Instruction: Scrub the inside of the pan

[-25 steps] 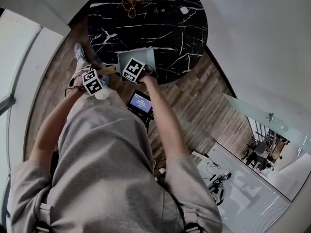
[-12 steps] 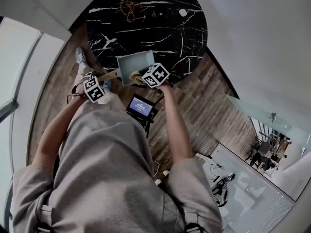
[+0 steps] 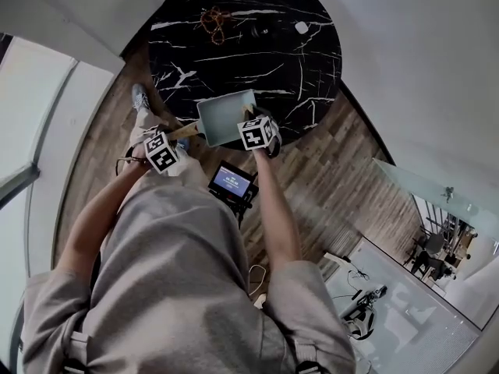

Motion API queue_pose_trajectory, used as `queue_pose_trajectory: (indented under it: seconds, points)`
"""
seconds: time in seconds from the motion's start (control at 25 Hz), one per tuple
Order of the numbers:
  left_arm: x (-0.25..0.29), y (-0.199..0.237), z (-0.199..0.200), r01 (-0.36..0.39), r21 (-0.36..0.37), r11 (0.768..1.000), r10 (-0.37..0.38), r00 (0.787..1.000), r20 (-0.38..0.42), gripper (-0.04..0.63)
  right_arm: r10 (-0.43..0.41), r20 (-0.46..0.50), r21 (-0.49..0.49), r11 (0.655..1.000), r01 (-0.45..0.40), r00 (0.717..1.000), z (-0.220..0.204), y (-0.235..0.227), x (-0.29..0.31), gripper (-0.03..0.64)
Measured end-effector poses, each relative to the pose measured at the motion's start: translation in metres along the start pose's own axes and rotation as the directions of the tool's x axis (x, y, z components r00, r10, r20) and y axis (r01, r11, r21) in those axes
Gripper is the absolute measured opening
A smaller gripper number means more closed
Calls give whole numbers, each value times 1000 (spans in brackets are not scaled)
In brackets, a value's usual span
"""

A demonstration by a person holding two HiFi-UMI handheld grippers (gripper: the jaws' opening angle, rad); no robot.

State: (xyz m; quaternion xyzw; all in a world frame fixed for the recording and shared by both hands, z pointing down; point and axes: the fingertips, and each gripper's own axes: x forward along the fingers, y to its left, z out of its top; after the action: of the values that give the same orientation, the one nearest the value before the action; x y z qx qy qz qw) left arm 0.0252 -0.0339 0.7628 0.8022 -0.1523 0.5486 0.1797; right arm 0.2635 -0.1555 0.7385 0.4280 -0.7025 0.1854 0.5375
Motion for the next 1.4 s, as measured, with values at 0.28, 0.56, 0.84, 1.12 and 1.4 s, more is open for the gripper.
queue_pose_trajectory:
  seconds: [0.28, 0.56, 0.84, 1.12, 1.4]
  points:
    - [0, 2, 0, -7, 3, 1000, 7, 1000, 4, 101, 15, -16, 47, 999, -15, 1000, 9, 10, 17, 43]
    - [-2, 2, 0, -7, 2, 1000, 7, 1000, 3, 100, 83, 17, 146, 986, -84, 996, 10, 16, 15, 42]
    - [-2, 2, 0, -14, 4, 1000, 14, 1000, 4, 100, 167, 20, 147, 975, -168, 986, 9, 40, 15, 41]
    - [1, 3, -1, -18, 5, 1000, 18, 1000, 5, 100, 354, 9, 190, 918, -349, 935, 13, 79, 15, 43]
    - [1, 3, -1, -24, 5, 1000, 24, 1000, 8, 100, 441, -14, 166, 886, -432, 898, 21, 111, 14, 44]
